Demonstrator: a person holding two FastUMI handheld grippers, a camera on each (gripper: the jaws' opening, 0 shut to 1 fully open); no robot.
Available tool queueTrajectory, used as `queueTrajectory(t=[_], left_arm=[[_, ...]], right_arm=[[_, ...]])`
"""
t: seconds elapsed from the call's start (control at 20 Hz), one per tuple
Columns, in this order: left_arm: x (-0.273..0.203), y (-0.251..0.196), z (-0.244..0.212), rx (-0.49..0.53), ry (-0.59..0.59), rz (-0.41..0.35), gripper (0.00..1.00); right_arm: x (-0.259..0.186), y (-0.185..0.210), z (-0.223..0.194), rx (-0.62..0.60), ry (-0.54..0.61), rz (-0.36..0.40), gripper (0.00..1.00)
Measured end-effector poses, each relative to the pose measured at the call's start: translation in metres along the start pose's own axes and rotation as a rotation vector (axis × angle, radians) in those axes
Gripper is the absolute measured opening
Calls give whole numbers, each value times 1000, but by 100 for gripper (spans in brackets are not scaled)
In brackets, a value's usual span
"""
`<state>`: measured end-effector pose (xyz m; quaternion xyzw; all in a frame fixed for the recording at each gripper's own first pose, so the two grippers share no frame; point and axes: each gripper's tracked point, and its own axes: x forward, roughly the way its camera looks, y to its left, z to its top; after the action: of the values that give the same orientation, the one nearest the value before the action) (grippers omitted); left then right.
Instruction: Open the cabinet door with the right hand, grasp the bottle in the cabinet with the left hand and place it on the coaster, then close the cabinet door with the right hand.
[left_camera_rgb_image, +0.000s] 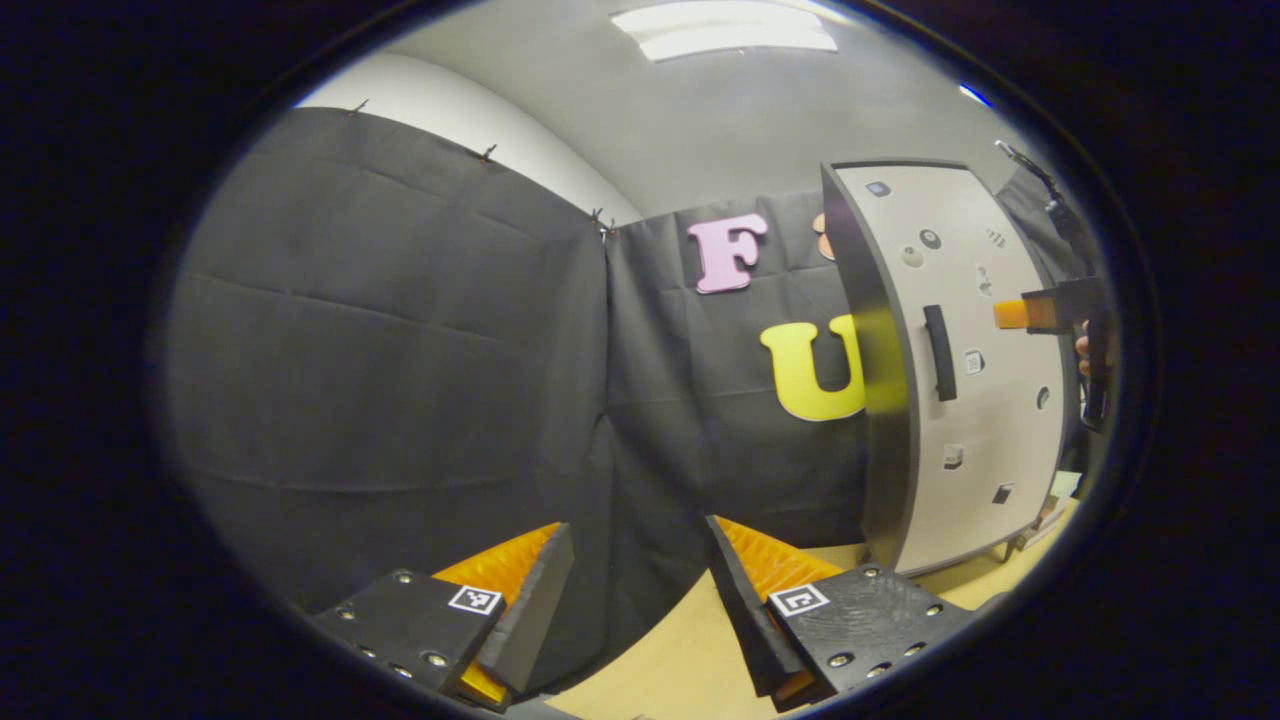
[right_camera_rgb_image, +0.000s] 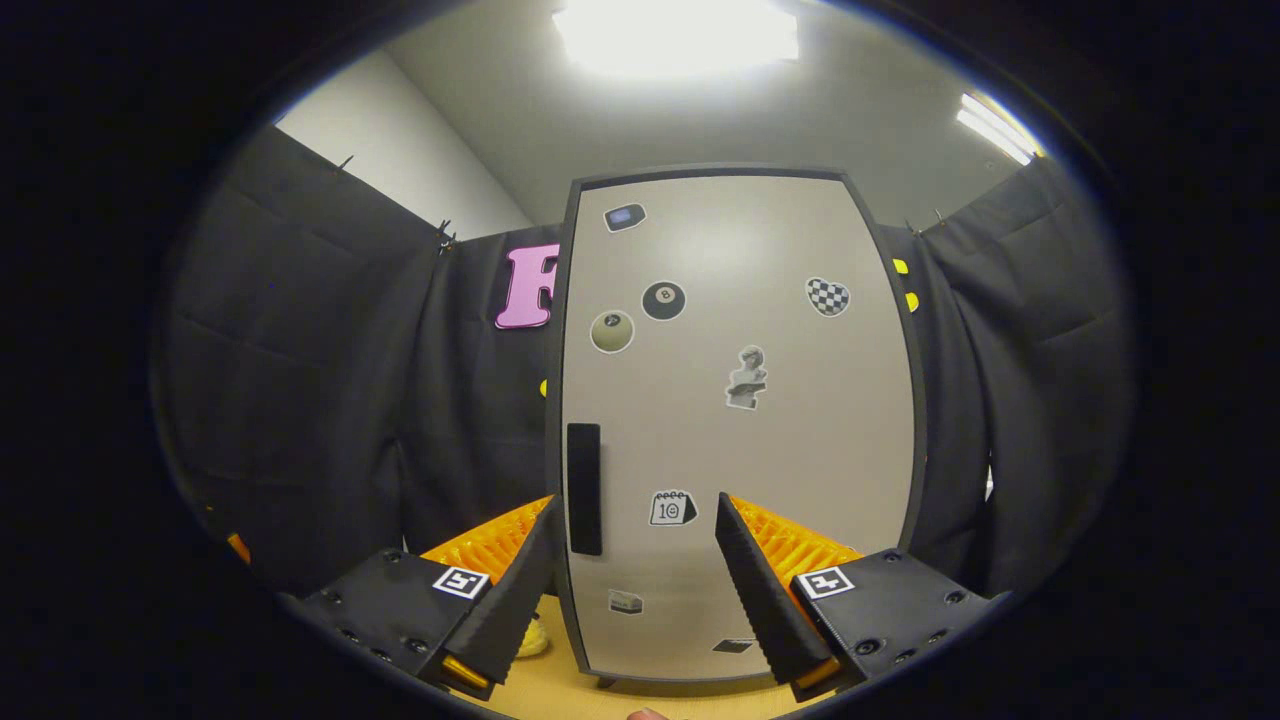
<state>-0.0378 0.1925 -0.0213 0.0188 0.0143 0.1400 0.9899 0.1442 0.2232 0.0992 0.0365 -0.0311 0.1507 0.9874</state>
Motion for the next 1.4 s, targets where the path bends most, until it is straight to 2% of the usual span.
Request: queueTrajectory(t=[0.15, 0.2, 0.25, 0.35, 0.4, 0.6, 0.65, 0.7, 0.85, 0.9, 1.05, 1.1, 1.15, 1.2, 1.25, 1.35, 1.4], left_arm=[[-2, 32, -3, 10, 3, 47, 81], [-1, 40, -5, 13, 4, 58, 79], [-1, 46, -6, 13, 6, 67, 82], [1, 55, -12, 10, 17, 80, 79], [0, 60, -14, 7, 20, 87, 82], [0, 65, -23, -3, 45, 109, 82], [0, 67, -24, -3, 51, 115, 79], [0, 68, -24, -5, 54, 120, 82], [-2, 70, -26, -15, 65, 130, 82], [-3, 70, -27, -16, 70, 132, 79], [-4, 71, -26, -14, 79, 136, 82], [-5, 71, -26, -13, 79, 136, 82], [-5, 72, -25, -13, 79, 137, 82], [-5, 71, -26, -11, 81, 136, 79], [-5, 71, -27, -8, 86, 136, 81], [-6, 71, -27, -8, 97, 130, 81], [-7, 72, -28, -12, 103, 124, 79]], right_arm=[[22, 13, 1, 9, 3, 9, 96], [29, 17, 1, 8, 7, 11, 96], [35, 20, -2, 4, 22, 10, 96], [48, 23, -5, -12, 43, 1, 96], [54, 26, -7, -16, 53, 0, 96], [76, 36, -25, -23, 120, 16, 94], [80, 39, -29, -26, 134, 17, 96], [85, 41, -32, -27, 142, 20, 96], [97, 44, -42, -31, 178, 21, 96], [101, 45, -46, -32, 191, 17, 96], [110, 41, -57, -11, 231, 0, 72], [112, 42, -60, 5, 247, -2, 68], [114, 41, -63, 19, 261, 1, 58], [115, 41, -64, 30, 270, 2, 62], [116, 41, -67, 41, 272, 1, 58], [116, 40, -64, 21, 273, 5, 36], [117, 41, -64, 11, 273, 7, 36]])
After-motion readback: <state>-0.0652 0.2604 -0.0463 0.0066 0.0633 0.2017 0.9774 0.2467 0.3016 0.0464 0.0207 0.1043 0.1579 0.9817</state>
